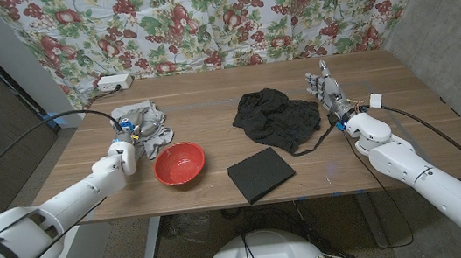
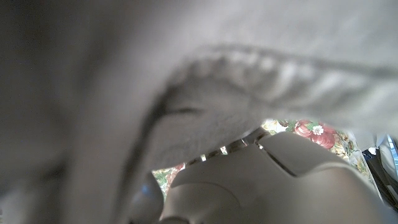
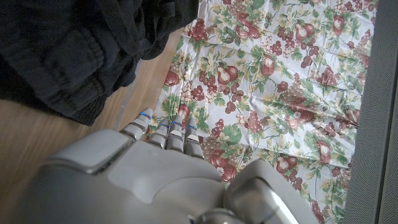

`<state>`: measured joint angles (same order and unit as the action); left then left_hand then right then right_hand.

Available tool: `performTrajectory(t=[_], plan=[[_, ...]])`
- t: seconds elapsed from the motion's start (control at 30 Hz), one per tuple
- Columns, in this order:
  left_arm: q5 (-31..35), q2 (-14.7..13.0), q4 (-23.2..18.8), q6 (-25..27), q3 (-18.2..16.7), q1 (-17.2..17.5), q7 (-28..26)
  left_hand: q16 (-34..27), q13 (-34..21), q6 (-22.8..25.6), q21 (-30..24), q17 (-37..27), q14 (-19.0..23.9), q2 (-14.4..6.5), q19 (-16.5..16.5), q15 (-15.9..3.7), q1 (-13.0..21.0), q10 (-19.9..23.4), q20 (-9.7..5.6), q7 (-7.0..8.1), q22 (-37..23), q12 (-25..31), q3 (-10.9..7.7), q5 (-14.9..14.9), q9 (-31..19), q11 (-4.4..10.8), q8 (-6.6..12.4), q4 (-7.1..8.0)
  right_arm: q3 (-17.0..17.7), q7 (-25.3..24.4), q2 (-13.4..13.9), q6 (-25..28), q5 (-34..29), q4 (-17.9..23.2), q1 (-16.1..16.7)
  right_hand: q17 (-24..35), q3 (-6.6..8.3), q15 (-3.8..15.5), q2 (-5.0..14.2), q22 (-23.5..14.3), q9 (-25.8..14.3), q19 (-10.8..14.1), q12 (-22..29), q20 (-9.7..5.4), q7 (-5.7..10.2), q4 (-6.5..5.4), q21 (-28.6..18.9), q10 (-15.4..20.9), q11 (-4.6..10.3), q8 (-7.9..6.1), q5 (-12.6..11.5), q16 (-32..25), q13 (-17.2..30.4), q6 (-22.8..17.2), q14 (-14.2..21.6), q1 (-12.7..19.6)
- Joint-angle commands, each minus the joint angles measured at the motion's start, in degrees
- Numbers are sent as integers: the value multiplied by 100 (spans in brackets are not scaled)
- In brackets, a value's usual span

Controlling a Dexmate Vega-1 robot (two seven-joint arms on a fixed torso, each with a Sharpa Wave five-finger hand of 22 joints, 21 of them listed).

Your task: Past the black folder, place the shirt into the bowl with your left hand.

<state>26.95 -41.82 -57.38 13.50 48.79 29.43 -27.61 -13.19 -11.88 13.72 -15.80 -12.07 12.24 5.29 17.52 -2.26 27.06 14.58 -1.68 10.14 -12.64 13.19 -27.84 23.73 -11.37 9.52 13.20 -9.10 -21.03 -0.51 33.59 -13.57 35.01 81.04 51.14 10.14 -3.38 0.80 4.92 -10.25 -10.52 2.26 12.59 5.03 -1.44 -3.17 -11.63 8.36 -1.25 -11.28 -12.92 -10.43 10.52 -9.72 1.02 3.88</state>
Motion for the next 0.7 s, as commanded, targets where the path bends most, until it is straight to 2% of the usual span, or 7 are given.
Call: performTrajectory(t=[0.03, 0.27, 0.53, 0.7], plan=[[9, -8, -118, 133, 14, 77, -23, -70, -34, 56, -89, -34, 158, -9, 148, -872, 99, 80, -489, -19, -84, 15, -64, -27, -21, 7, 35, 4, 11, 65, 16, -10, 26, -45, -19, 18, -11, 10, -5, -18, -15, -34, 30, 25, -6, 27, 29, 20, -8, -6, 1, -12, 25, -75, 10, 8], [0, -21, -192, 196, -22, 134, -87, -262, -114, 54, -268, -179, 540, -99, 100, -906, 251, 513, -494, 65, -314, 185, -152, -83, -17, 115, 7, 12, 34, 74, 46, 15, 59, -10, 5, 18, -10, 11, -5, -18, -15, -37, 31, 26, -7, 27, 30, 29, 0, -3, 2, -12, 26, -80, 10, 6], [-4, -38, -286, 248, -47, 185, -91, -305, -177, 158, -306, -261, 588, -104, -10, -927, 317, 725, -413, 90, -399, 292, -190, -117, -13, 137, 27, 5, 45, 72, 84, -4, 42, 35, 45, 18, -10, 8, -4, -18, -16, -36, 30, 28, -2, 27, 29, 30, 9, -4, 2, -12, 26, -91, 9, 4], [-9, -44, -342, 295, -64, 227, -98, -323, -235, 478, -351, -324, 601, -99, -42, -917, 359, 802, -409, 3, -456, 356, -217, -148, -14, 161, 131, 6, 66, 41, 101, 8, 55, 88, 85, 18, -10, 6, -4, -18, -16, -36, 33, 28, -9, 27, 28, 39, 3, -2, 2, -13, 26, -92, 9, 4]])
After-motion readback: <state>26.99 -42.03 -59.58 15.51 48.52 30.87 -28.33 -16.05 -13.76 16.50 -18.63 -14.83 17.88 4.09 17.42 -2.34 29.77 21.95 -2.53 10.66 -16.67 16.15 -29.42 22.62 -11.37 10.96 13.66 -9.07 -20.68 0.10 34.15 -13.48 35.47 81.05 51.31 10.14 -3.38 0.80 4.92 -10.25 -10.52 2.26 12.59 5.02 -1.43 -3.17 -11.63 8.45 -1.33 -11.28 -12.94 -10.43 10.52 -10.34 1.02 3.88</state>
